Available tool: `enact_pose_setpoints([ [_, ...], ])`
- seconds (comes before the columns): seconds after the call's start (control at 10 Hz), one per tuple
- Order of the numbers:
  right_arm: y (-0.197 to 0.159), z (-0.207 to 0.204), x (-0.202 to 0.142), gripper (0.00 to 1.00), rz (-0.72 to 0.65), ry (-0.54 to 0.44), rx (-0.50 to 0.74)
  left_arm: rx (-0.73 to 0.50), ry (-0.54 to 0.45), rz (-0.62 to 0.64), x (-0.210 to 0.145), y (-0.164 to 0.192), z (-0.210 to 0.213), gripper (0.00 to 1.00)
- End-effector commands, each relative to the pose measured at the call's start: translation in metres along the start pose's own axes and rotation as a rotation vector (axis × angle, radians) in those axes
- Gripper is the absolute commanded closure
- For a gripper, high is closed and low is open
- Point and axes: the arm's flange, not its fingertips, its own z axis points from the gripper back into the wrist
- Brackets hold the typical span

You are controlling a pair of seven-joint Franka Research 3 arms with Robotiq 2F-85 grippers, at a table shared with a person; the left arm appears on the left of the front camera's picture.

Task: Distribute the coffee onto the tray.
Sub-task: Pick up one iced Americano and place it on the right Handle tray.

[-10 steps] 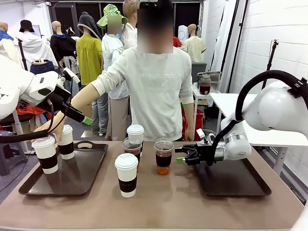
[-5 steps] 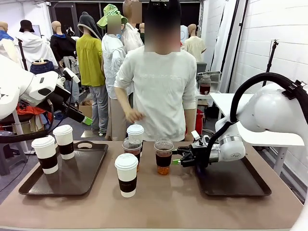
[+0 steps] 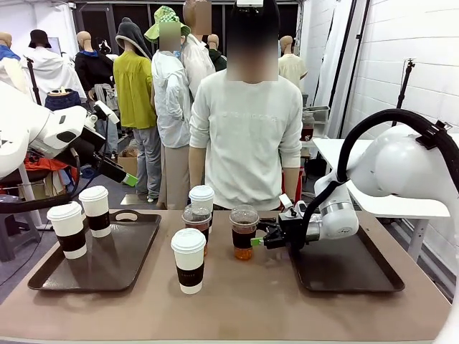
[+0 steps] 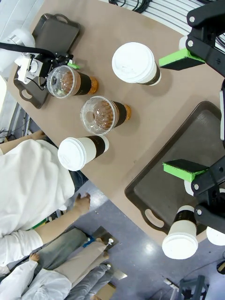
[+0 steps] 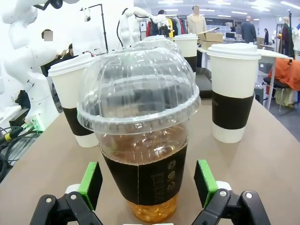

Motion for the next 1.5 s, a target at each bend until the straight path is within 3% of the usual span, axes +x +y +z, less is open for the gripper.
enact_pose_setpoints([
  [0.0, -0.008, -0.01, 0.0, 0.0, -0.027, 0.0, 0.006, -0.009, -0.007, 0.004, -0.001, 0.001, 0.001, 0.0],
  [1.0, -0.013, -0.03, -0.003, 0.0, -0.068, 0.002, 0.054, -0.009, -0.007, 0.004, -0.001, 0.001, 0.001, 0.0],
  [1.2, -0.01, -0.029, -0.003, 0.36, -0.034, -0.003, 0.058, -0.009, -0.007, 0.004, -0.001, 0.001, 0.001, 0.0],
  [1.4, -0.01, -0.027, -0.002, 0.36, -0.061, -0.003, 0.072, -0.009, -0.007, 0.004, -0.001, 0.001, 0.001, 0.0],
])
